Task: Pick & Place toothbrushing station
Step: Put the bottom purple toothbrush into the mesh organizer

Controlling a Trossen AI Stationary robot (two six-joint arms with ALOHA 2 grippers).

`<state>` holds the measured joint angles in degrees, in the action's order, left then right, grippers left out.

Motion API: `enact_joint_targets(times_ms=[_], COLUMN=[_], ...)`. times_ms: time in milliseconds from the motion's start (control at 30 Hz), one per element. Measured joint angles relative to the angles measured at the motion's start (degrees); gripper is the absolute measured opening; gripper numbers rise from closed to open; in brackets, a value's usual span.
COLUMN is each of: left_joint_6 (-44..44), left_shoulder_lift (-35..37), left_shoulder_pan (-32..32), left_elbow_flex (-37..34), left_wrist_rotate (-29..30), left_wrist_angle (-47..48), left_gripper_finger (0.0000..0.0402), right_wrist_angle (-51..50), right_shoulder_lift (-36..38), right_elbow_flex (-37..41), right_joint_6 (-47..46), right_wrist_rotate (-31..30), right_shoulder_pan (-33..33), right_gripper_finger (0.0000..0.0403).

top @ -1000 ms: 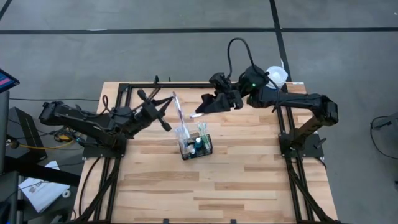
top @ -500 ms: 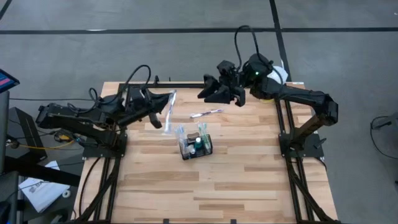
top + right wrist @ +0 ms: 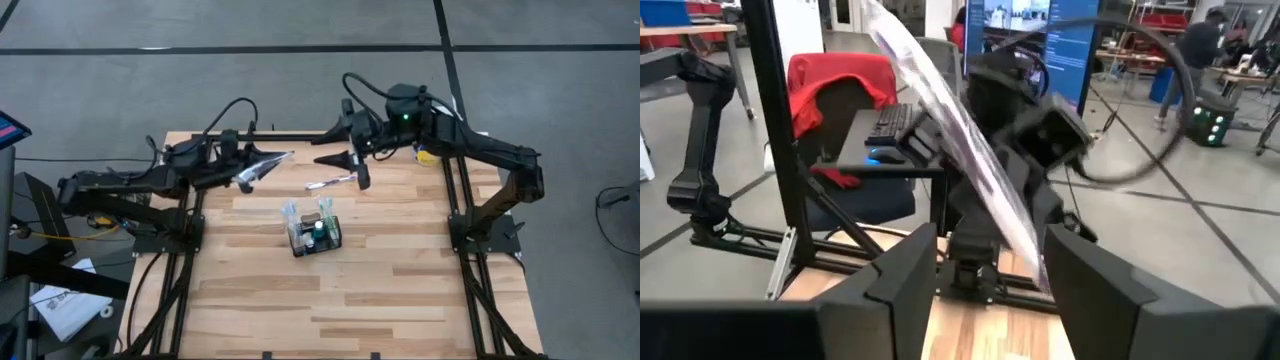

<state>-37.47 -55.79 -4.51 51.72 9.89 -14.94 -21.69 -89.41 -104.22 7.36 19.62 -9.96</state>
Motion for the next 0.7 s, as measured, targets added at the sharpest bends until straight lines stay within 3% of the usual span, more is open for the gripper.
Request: enact_joint_targets(times_ms=[400, 700], left_joint_6=[-5.5, -8.0], left_shoulder_lift=[-8.5, -10.4], left_shoulder_pan=[-2.4, -3.3], left_elbow_flex=[0.0, 0.0], left_wrist_rotate=[-7.1, -10.5], left_wrist_angle=[-0.8, -2.7], left_gripper_finger=[0.0000, 0.0000], right_wrist_angle=[1.1, 0.9], right_shoulder_lift=[-1.6, -1.8], right_elbow_flex=[-0.1, 0.0], right_joint_6=[0.2, -1.6], right_wrist_rotate=[0.0, 1.3], right_shoulder_pan=[2.7, 3.9], right_gripper_finger=[0.0176, 0.0187])
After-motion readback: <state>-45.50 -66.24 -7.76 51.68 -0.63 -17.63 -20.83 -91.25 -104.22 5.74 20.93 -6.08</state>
